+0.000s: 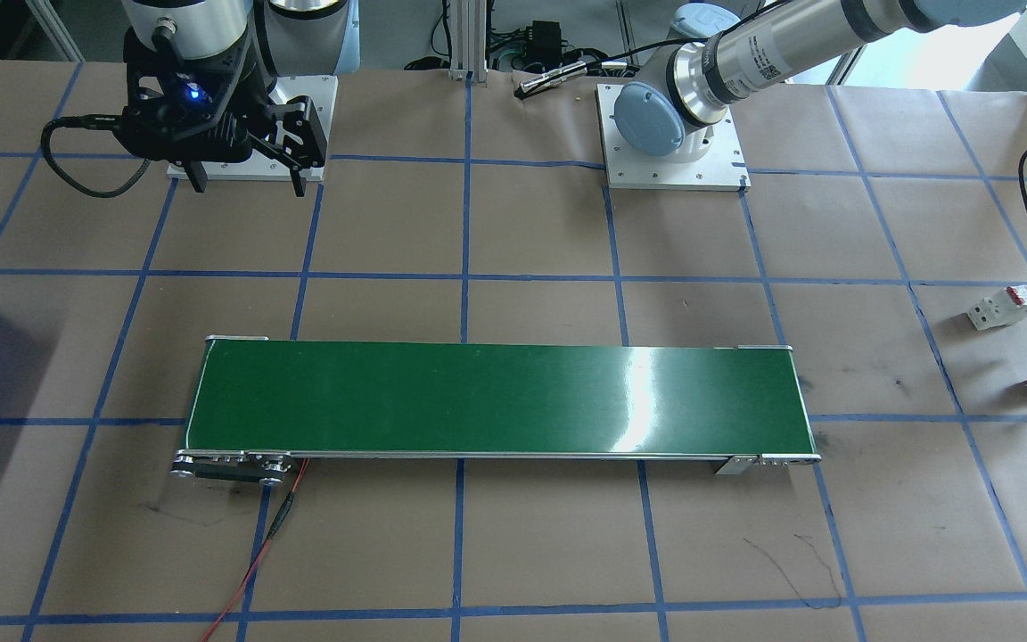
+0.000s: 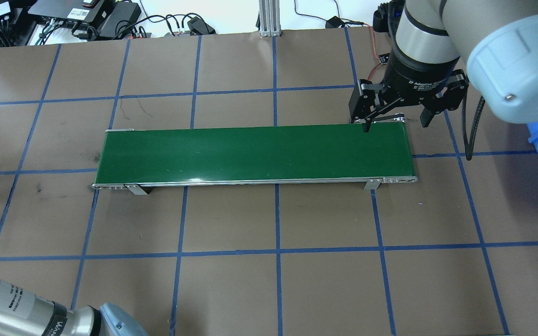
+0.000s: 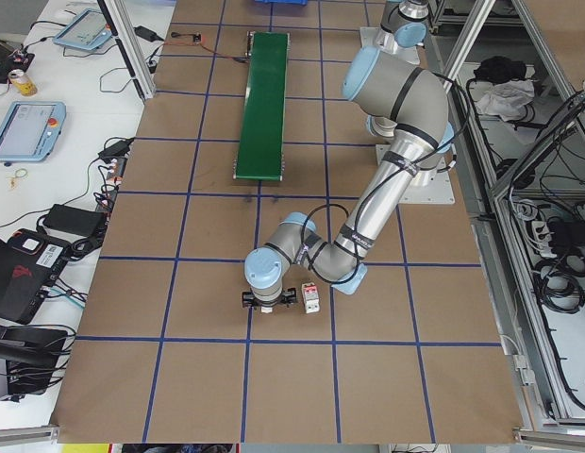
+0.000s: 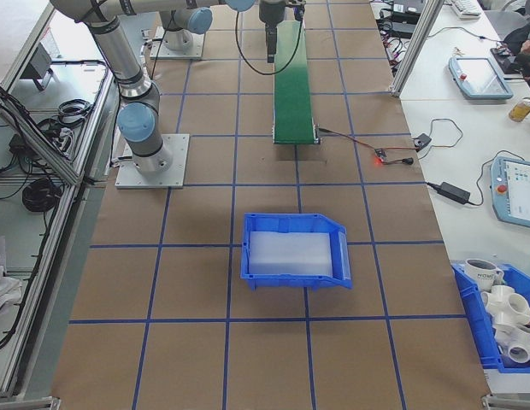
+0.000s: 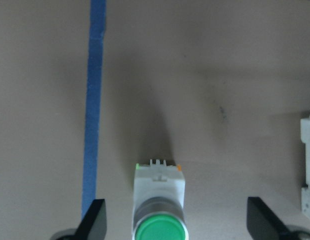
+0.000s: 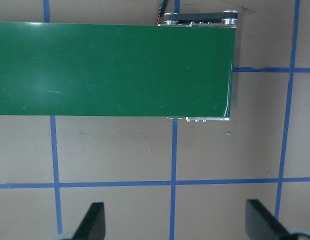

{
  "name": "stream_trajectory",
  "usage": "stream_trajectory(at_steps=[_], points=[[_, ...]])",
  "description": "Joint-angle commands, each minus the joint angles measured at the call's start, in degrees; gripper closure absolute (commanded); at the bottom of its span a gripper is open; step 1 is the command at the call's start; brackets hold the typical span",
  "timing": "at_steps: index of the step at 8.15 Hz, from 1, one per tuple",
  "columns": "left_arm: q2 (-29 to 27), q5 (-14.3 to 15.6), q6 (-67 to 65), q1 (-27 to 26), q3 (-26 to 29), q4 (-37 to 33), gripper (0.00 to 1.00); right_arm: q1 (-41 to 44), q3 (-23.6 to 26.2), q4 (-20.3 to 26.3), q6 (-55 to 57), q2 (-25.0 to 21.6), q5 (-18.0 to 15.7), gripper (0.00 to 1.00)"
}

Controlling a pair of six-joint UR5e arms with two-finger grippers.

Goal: Move button from left to right

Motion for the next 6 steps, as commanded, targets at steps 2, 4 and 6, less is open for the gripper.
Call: stream_trajectory(at_steps=[2, 4, 6], points=[[0.36, 0.21, 0.26, 0.00, 0.10, -0.07, 0.46, 0.00, 0.00, -0.01, 0.00, 0.00, 0.12, 0.00], [0.19, -0.23, 0.97, 0.00, 0.10, 0.02, 0.62, 0.00, 0.00, -0.01, 0.00, -0.08, 0.21, 0.00], [0.36, 0.03, -0.17, 0.00, 0.36, -0.24, 0.92, 0.00, 0.00, -0.01, 0.00, 0.00, 0.30, 0.00]])
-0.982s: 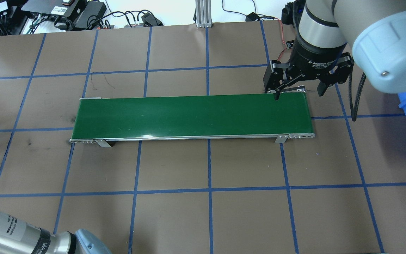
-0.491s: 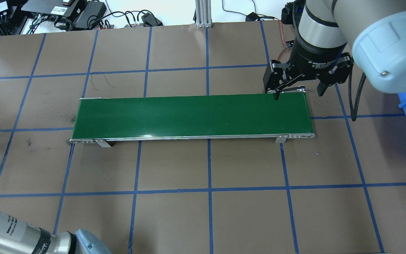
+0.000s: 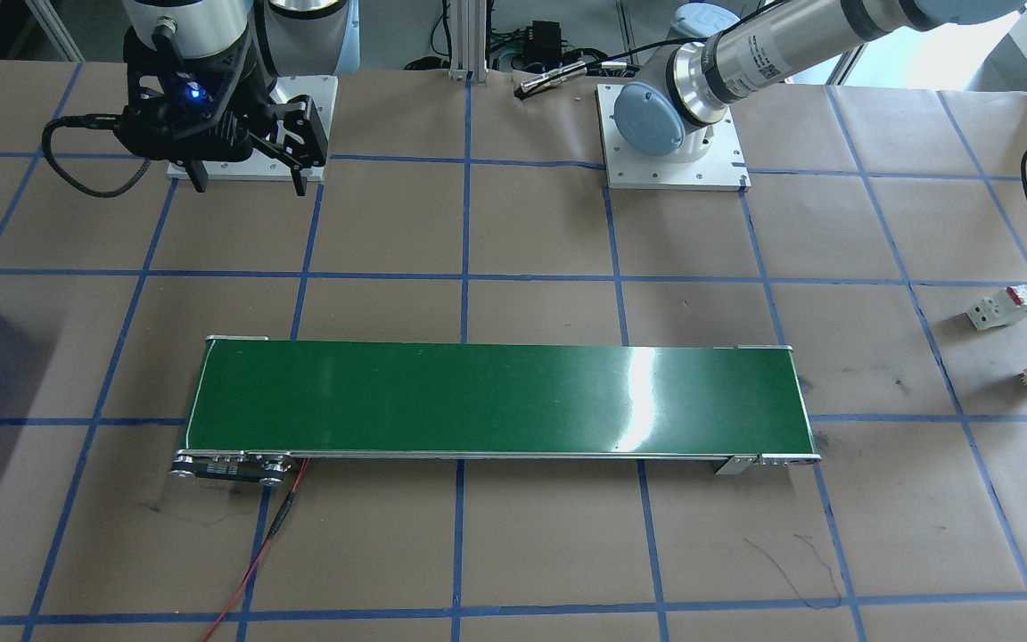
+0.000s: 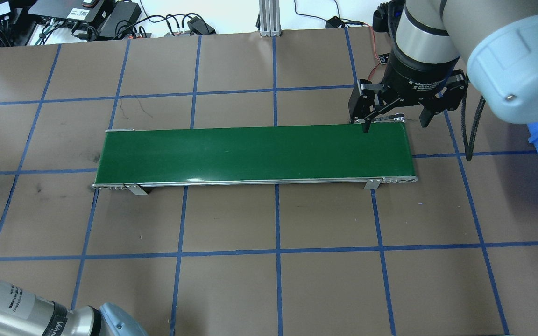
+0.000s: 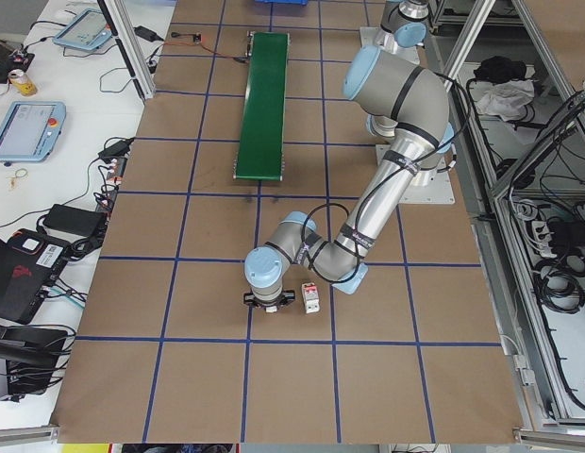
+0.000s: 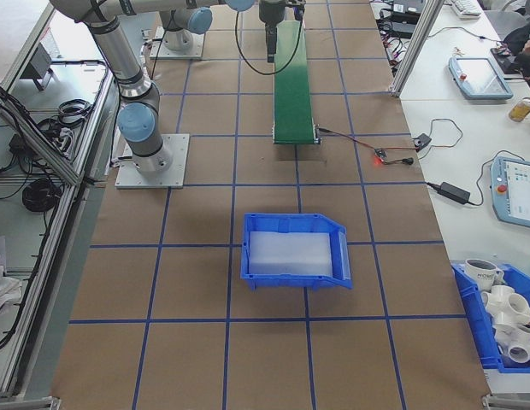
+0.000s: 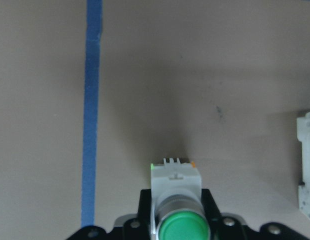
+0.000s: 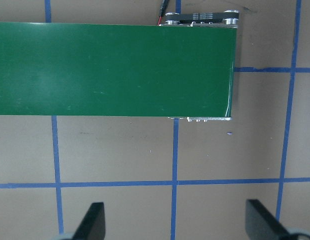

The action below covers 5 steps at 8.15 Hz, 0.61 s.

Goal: Move button from left to right

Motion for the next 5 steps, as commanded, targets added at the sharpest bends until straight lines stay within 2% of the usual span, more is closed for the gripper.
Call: stream_trajectory(at_steps=[1, 2, 3, 4, 5], points=[[0.72, 0.04, -4.99, 0.00, 0.28, -1.37, 1.00, 0.00, 0.00, 0.00, 0.09, 0.04, 0.07, 0.00], [1.51, -0.83, -8.51, -0.17, 0.72, -5.91, 1.00, 0.00, 0.00, 0.00, 0.00, 0.04, 0.07, 0.00], [3.78, -2.06, -11.33, -1.13, 2.99, -7.35, 1.00, 0.00, 0.00, 0.00, 0.00, 0.04, -0.02, 0.00], [6.94, -4.68, -17.01, -2.27, 4.49, -11.54, 1.00, 0.00, 0.00, 0.00, 0.00, 0.04, 0.07, 0.00], [8.88, -5.75, -26.38, -4.55, 4.68, -13.23, 1.00, 0.00, 0.00, 0.00, 0.00, 0.04, 0.07, 0.00]])
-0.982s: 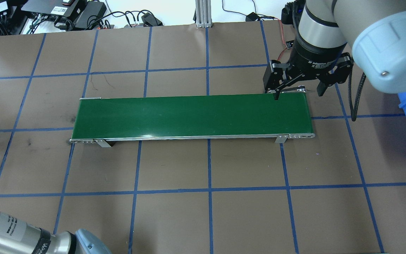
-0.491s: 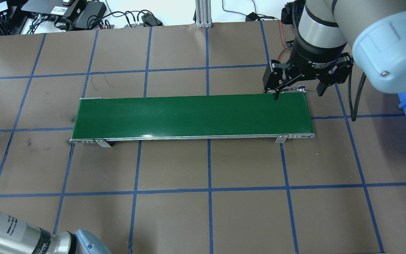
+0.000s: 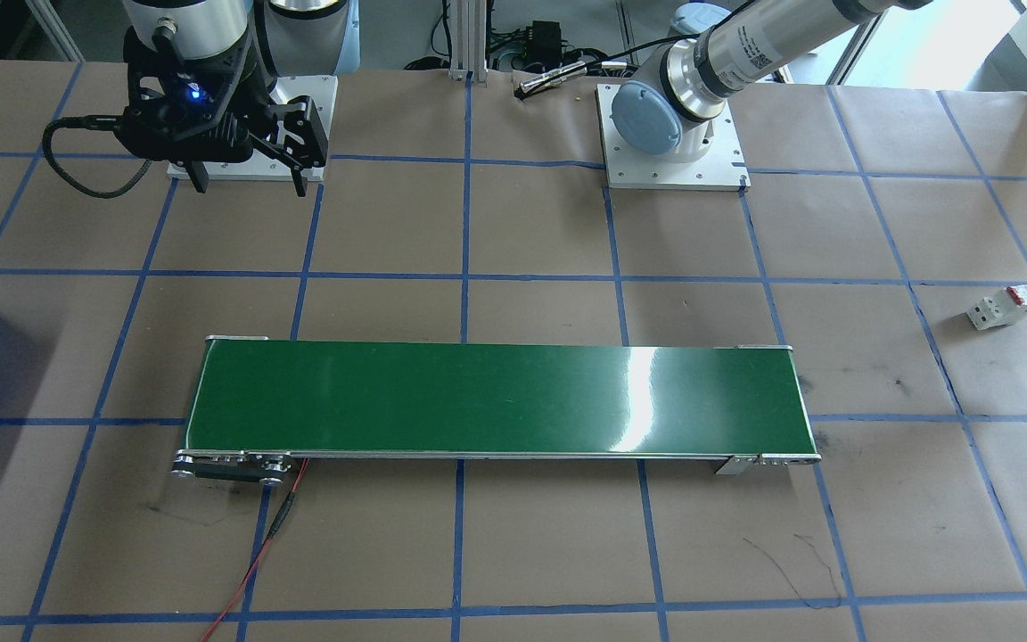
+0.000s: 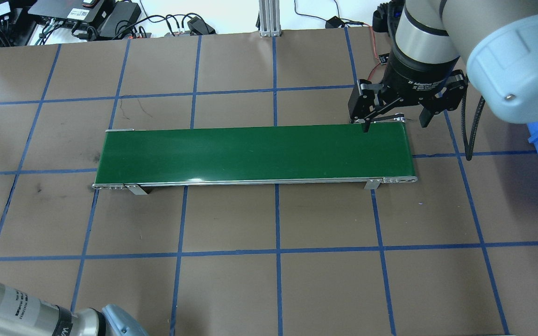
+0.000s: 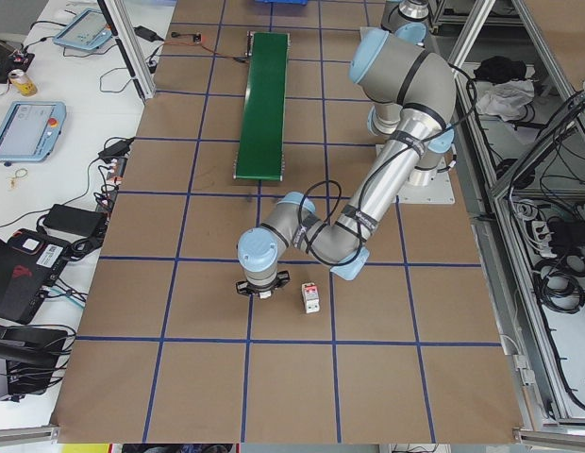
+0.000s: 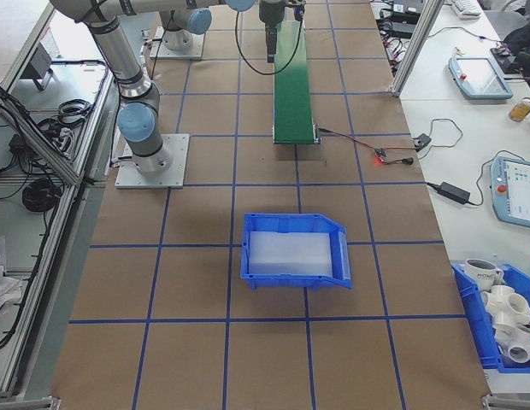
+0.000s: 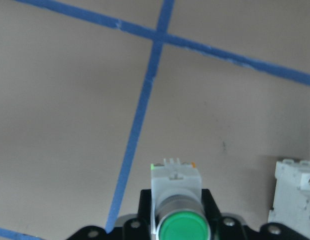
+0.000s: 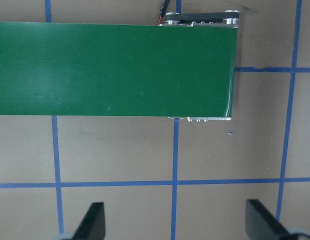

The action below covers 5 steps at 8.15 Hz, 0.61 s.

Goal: Move button from left to right

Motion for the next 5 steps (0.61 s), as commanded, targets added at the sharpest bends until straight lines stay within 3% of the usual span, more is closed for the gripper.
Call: stream_trajectory(at_steps=[1, 4, 5], points=[[6.34, -2.53, -21.53, -6.09, 1.46, -5.02, 1.00, 0.00, 0.00, 0.00, -0.01, 0.00, 0.20, 0.00], [16.97, -2.00, -59.44, -18.83, -0.73, -5.54, 1.00, 0.00, 0.00, 0.00, -0.01, 0.00, 0.03, 0.00], [19.00, -1.92, -70.54, -22.52, -4.22, -6.33, 1.00, 0.00, 0.00, 0.00, -0.01, 0.00, -0.06, 0.00]])
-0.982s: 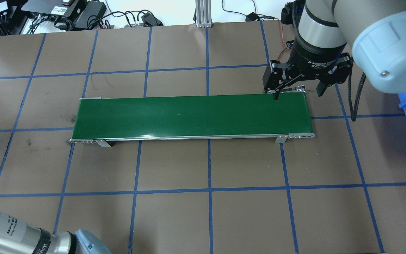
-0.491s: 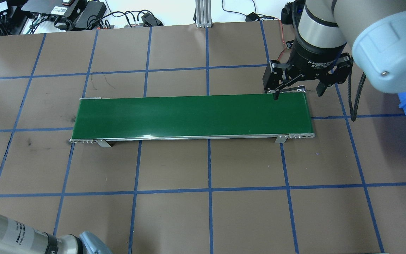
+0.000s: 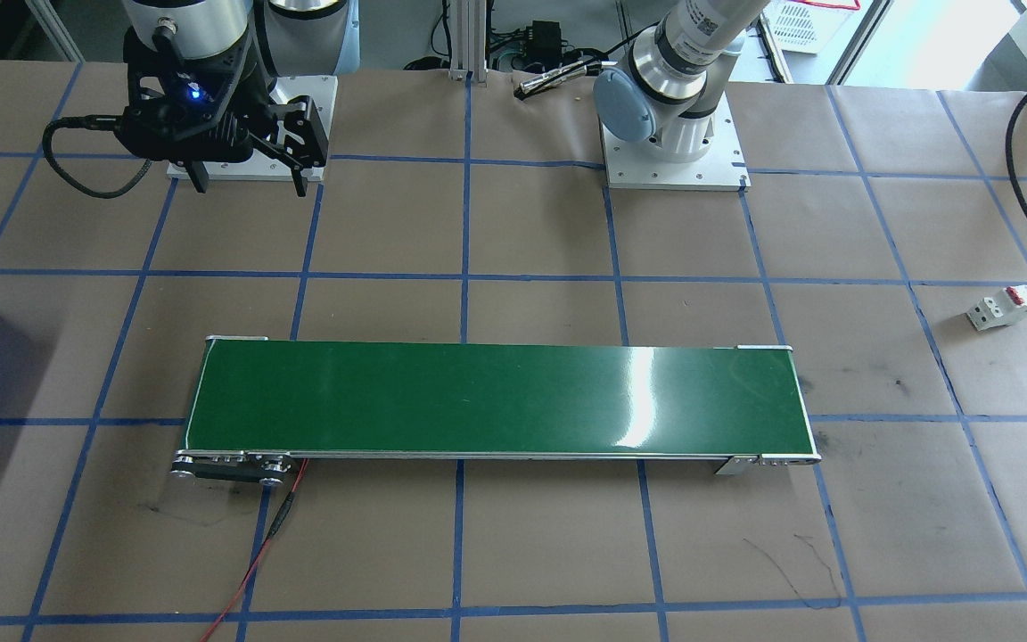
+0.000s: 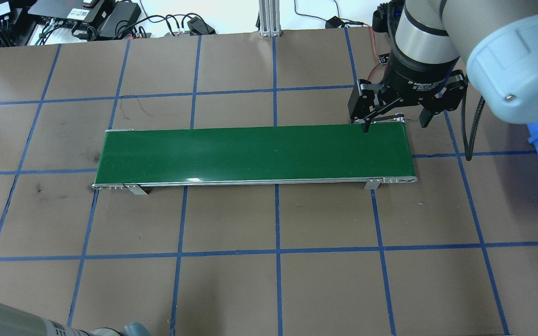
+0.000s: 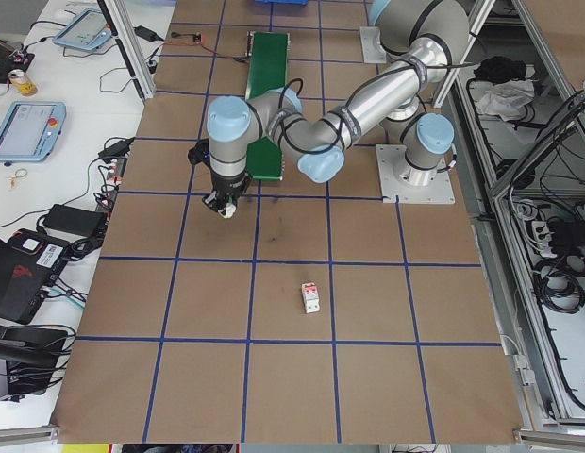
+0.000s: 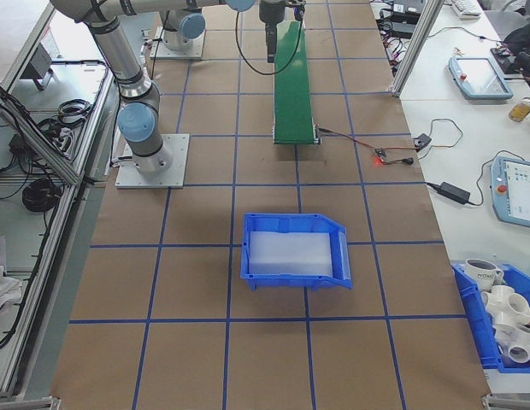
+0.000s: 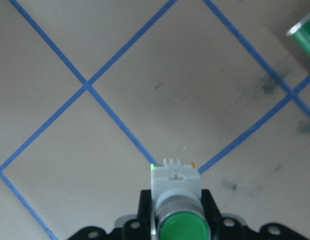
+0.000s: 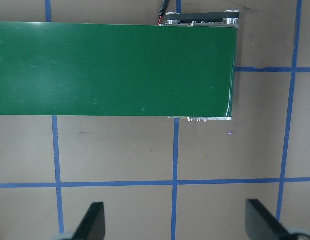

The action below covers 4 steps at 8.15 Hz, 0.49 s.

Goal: Move button from left to right

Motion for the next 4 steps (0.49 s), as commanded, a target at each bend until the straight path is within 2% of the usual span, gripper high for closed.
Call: stream_trajectory(at_steps=[1, 3, 4], points=[[4.79, -0.05, -30.01, -9.69, -7.37, -0.17, 1.00, 0.00, 0.00, 0.00, -0.01, 0.00, -0.26, 0.00], [4.00, -1.27, -44.32, -13.55, -10.29, 0.28, 1.00, 0.00, 0.00, 0.00, -0.01, 0.00, -0.18, 0.00], [4.00, -0.76, -50.50, -18.71, -10.82, 0.37, 1.00, 0.00, 0.00, 0.00, -0.01, 0.00, -0.09, 0.00]])
